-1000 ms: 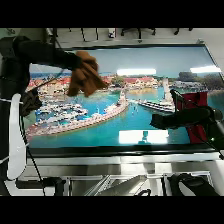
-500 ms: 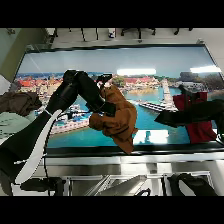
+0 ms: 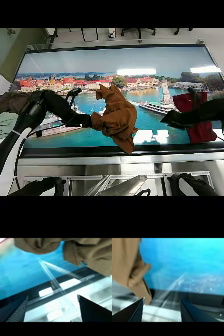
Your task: Fold the shirts.
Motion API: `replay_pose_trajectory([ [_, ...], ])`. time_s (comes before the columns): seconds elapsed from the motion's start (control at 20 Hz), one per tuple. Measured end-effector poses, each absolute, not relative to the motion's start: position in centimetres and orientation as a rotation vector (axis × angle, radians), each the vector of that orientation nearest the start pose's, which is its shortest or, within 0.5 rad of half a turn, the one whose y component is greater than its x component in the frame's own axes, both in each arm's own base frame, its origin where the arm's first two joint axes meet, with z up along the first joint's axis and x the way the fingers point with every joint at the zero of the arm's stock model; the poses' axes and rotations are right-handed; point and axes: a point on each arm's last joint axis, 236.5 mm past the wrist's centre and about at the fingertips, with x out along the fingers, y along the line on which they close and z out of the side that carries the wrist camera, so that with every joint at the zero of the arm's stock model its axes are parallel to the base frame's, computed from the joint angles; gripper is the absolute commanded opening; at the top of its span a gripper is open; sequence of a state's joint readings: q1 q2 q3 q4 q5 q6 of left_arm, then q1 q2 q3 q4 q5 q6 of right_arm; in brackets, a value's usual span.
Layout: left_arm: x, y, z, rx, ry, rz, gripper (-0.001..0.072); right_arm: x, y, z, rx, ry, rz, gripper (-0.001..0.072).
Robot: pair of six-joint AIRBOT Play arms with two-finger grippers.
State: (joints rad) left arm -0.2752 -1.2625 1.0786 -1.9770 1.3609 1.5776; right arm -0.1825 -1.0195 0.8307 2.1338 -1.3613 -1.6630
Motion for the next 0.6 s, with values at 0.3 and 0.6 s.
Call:
replay_pose_trajectory([
  [0.3,30.4,-16.6,-7.0,-0.516,1.519,-0.457,0.0705,24.5,13.5,-5.3,0.526,1.561,0.362,0.0504],
  [0.6,34.4,-19.3,-9.6,-0.551,1.520,-0.514,0.0496,23.4,19.3,-10.2,0.479,1.650,0.426,0.0504],
])
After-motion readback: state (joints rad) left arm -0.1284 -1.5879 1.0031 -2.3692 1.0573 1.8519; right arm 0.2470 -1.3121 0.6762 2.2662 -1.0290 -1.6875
